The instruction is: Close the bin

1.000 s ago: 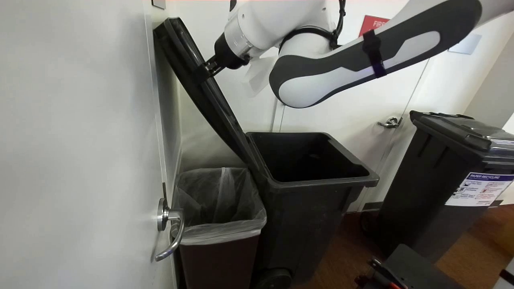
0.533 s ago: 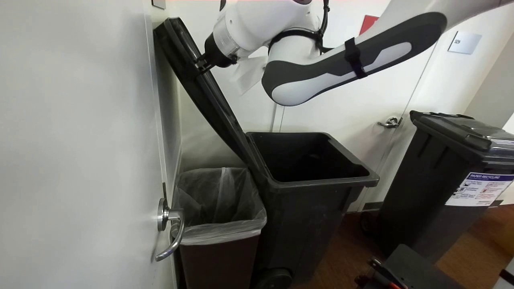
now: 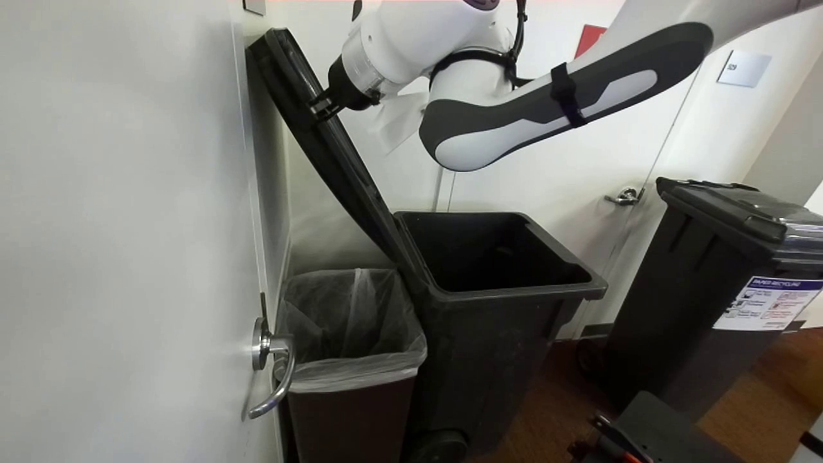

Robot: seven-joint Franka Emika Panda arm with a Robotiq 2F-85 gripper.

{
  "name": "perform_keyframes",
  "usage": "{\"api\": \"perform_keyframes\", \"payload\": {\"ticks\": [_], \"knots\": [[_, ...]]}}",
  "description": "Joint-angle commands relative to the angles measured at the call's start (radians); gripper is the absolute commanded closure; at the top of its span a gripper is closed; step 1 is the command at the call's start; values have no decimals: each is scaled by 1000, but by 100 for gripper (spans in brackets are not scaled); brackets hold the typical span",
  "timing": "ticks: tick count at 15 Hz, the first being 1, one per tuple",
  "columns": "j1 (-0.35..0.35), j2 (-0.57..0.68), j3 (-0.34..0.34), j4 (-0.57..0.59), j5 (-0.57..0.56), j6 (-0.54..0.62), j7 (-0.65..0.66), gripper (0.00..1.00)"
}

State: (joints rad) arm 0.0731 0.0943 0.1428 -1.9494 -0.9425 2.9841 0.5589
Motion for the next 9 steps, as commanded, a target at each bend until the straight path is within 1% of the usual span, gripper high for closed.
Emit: {"api": "perform_keyframes", "payload": {"ticks": [1,5,6,7,9], "knots": [[4,-14,-11,10,-42,-20,43,58],[6,-15,-10,8,-37,-17,43,88],[7,-16,-10,8,-38,-16,44,96],[9,-18,-9,6,-35,-18,42,99],[10,-31,-11,-3,-27,-34,45,100]]}}
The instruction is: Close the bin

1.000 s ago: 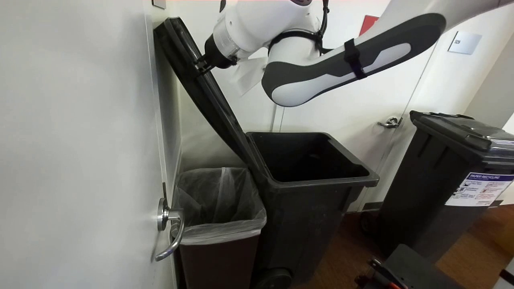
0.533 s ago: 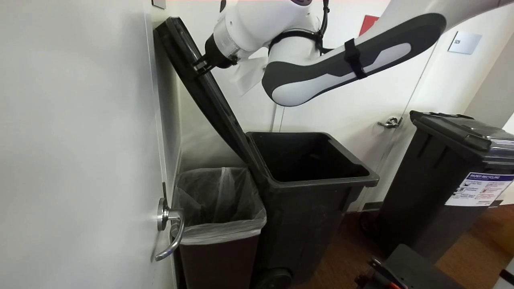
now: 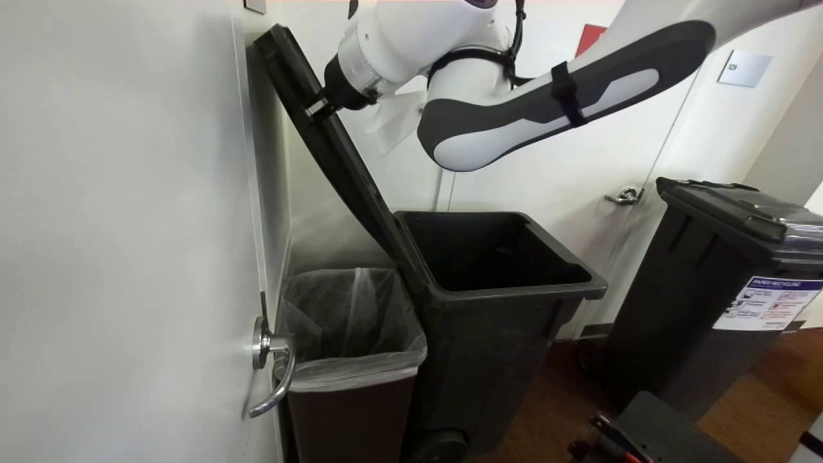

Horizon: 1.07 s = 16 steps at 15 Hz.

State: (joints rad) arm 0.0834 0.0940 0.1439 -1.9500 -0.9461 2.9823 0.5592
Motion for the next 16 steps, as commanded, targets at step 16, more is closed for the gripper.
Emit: {"api": "perform_keyframes", "payload": {"ticks": [16], "knots": [[-68,-319,-168,-261,37,20,199,98]]}}
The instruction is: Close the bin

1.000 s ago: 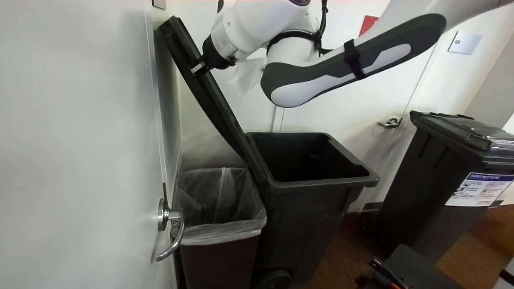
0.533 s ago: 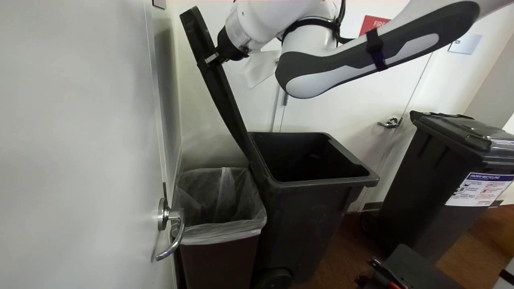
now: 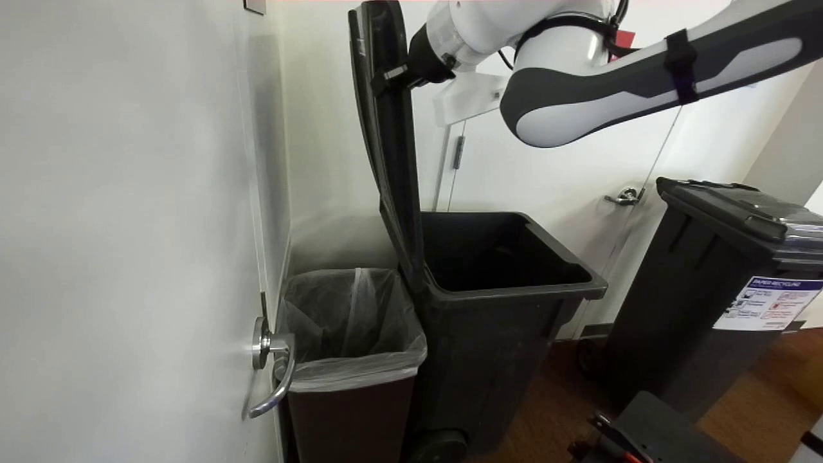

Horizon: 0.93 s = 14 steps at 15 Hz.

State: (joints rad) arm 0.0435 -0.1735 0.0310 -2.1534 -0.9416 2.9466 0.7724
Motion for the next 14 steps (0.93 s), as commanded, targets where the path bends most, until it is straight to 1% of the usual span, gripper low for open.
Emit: {"api": "perform_keyframes", "payload": {"ticks": [1,4,5,6,7,8,12,14], "knots": [[-22,-53,-86,-74,59,103,-38,98],[26,-47,-195,-128,149,251,-155,98],[46,-46,-230,-145,170,284,-181,98],[-10,-42,-182,-178,315,326,-311,98],[103,-40,-305,-176,245,347,-252,98],[129,-43,-336,-191,269,368,-283,98],[295,-71,-526,-227,224,427,-249,98],[356,-104,-602,-244,205,428,-243,98]]}}
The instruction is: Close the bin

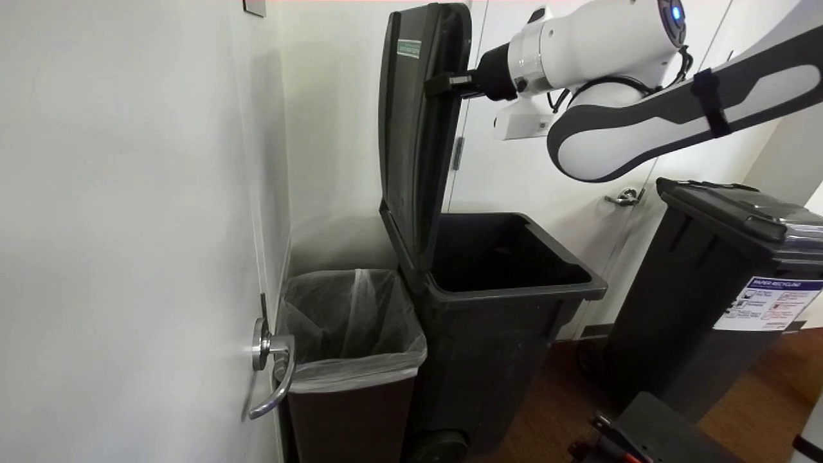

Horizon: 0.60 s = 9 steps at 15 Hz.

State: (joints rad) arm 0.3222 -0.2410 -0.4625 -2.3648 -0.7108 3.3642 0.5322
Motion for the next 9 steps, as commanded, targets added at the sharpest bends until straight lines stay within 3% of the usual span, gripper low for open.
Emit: {"api": "perform_keyframes", "payload": {"ticks": [1,4,9], "knots": [[110,-57,-146,-42,-34,3,-3,98],[163,-121,-232,-69,-53,-23,-10,98],[182,-198,-325,-103,-78,-35,-15,98]]}}
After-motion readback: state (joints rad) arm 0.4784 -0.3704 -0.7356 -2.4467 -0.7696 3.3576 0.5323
